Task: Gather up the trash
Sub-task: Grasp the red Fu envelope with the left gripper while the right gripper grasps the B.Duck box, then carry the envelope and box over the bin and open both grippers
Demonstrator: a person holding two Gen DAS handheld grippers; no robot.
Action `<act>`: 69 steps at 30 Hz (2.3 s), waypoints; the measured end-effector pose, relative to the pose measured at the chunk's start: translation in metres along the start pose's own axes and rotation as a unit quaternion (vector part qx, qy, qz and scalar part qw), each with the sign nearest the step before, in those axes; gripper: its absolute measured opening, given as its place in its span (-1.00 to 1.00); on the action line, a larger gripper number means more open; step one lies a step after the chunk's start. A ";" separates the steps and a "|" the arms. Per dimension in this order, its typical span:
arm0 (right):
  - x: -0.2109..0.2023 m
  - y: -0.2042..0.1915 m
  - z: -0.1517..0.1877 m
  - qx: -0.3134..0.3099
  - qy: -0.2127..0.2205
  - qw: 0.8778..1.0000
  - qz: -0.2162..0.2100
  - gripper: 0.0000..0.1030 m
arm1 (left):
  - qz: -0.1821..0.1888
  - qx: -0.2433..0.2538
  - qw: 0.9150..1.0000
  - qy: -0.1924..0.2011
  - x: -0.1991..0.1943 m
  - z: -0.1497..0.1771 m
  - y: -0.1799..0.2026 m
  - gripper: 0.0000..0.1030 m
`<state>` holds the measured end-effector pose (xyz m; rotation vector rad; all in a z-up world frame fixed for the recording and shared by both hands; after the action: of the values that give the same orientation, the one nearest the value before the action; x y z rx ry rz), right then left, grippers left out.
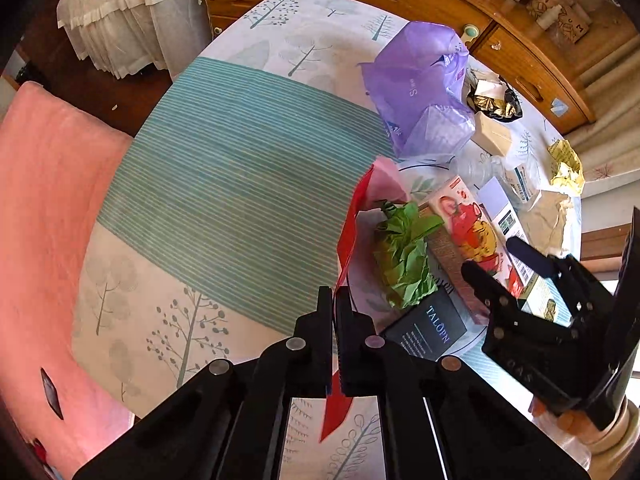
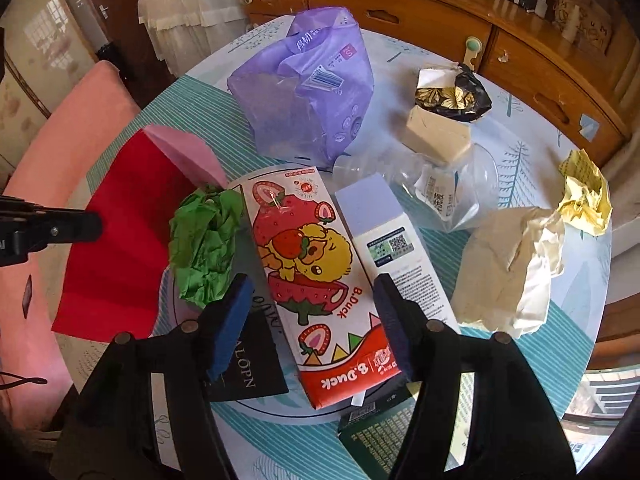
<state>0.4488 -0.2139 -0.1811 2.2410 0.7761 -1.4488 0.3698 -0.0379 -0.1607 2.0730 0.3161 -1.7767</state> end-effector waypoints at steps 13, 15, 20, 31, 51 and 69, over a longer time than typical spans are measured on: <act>0.008 -0.012 -0.008 -0.039 -0.028 0.999 0.025 0.22 | -0.001 0.006 1.000 0.013 -0.019 0.016 -0.016 -0.97; 0.010 -0.013 -0.009 -0.047 -0.033 0.998 0.032 0.23 | -0.001 0.007 1.000 0.016 -0.025 0.018 -0.019 -0.97; 0.013 -0.022 -0.012 -0.069 -0.044 0.996 0.030 0.27 | -0.001 0.003 1.000 0.021 -0.036 0.025 -0.030 -0.97; 0.033 -0.028 0.014 -0.016 -0.100 0.995 -0.023 -0.05 | -0.002 -0.042 0.999 0.034 -0.048 0.031 -0.064 -0.97; -0.122 -0.122 0.060 0.068 0.031 0.997 -0.013 -0.08 | 0.053 0.030 0.996 0.066 -0.109 0.094 -0.103 -0.97; -0.180 -0.372 0.265 0.224 -0.005 0.974 0.033 -0.08 | 0.092 0.202 0.975 -0.032 -0.107 0.303 -0.234 -0.97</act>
<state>-0.0292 -0.1174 -0.1271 2.5477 0.3908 -1.7401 -0.0160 0.0497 -0.1259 2.2147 -0.2721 -1.9069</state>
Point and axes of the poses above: each gripper's, at about its wrist camera, not at the fingertips, and x roughly the way its jaws point, y to its right, z to its underside, the point moved 7 cm from there along x, roughly the way its jaws point, and after that the axes turned 6 degrees about -x, right-handed, at the moved point
